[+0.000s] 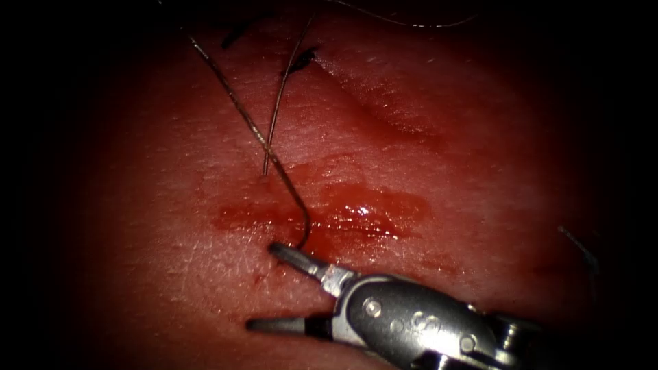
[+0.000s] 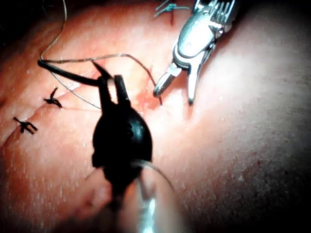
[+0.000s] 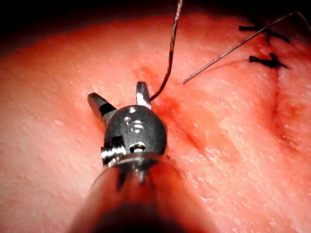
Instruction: Wound Closure
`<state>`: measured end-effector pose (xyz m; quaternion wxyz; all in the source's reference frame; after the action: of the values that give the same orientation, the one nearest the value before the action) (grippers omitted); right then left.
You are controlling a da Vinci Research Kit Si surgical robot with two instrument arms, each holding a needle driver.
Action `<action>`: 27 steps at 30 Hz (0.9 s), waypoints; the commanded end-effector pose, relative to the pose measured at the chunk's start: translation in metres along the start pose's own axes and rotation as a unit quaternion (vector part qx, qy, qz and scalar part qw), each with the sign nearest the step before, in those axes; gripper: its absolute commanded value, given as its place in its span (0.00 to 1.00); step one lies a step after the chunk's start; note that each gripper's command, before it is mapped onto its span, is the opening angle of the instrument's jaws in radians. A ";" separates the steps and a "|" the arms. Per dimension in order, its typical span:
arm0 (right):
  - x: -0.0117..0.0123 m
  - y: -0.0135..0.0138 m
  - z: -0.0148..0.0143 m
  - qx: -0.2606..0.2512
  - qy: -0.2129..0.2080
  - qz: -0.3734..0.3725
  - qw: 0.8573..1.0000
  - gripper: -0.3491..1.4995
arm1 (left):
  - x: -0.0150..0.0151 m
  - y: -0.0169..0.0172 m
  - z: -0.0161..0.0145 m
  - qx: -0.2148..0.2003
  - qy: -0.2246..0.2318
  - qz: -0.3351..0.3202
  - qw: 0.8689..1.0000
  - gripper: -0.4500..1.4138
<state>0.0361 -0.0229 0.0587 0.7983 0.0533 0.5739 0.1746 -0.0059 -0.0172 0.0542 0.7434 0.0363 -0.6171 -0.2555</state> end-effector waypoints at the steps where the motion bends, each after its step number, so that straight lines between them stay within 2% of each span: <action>1: -0.0009 0.0007 0.0007 -0.005 -0.003 -0.001 1.000 0.90 | 0.0004 -0.0001 0.0007 0.000 -0.001 0.000 1.000 0.00; 3: -0.0019 0.0010 0.0003 -0.012 -0.008 -0.003 1.000 0.88 | 0.0004 0.0001 0.0006 0.000 0.000 0.000 1.000 0.00; 7: -0.0021 0.0013 -0.0007 -0.010 -0.006 -0.005 1.000 0.88 | 0.0005 0.0003 0.0004 0.000 0.001 0.001 1.000 0.00; 10: -0.0018 0.0010 -0.0021 0.015 0.008 0.005 1.000 0.89 | 0.0007 0.0007 0.0000 0.001 0.001 0.001 1.000 0.00; 11: -0.0013 0.0004 -0.0028 0.047 0.018 0.007 0.999 0.89 | 0.0007 0.0009 -0.0003 0.001 0.002 0.001 1.000 0.00; 12: -0.0013 0.0004 -0.0028 0.047 0.018 0.007 0.999 0.89 | 0.0007 0.0009 -0.0003 0.001 0.002 0.001 1.000 0.00; 13: -0.0007 -0.0002 -0.0036 0.070 0.028 0.013 0.997 0.86 | 0.0008 0.0011 -0.0006 0.002 0.002 0.001 1.000 0.00; 14: -0.0007 -0.0002 -0.0036 0.070 0.028 0.013 0.997 0.86 | 0.0008 0.0011 -0.0006 0.002 0.002 0.001 1.000 0.00; 16: 0.0000 -0.0002 -0.0041 0.089 0.035 0.018 0.995 0.76 | 0.0008 0.0011 -0.0008 0.003 0.002 0.001 1.000 0.00; 18: 0.0005 0.0001 -0.0044 0.090 0.042 0.020 0.995 0.77 | 0.0007 0.0009 -0.0009 0.003 0.002 0.001 1.000 0.00; 22: 0.0006 0.0002 -0.0035 0.082 0.048 0.030 0.995 0.79 | 0.0003 0.0006 -0.0007 0.009 -0.002 -0.001 1.000 0.00; 27: -0.0011 0.0003 -0.0017 0.059 0.036 0.044 0.997 0.78 | 0.0001 0.0002 -0.0003 0.013 -0.005 -0.001 1.000 0.00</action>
<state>0.0336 -0.0232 0.0595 0.7636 0.1230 0.6060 0.1858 -0.0049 -0.0171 0.0538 0.7398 0.0454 -0.6236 -0.2485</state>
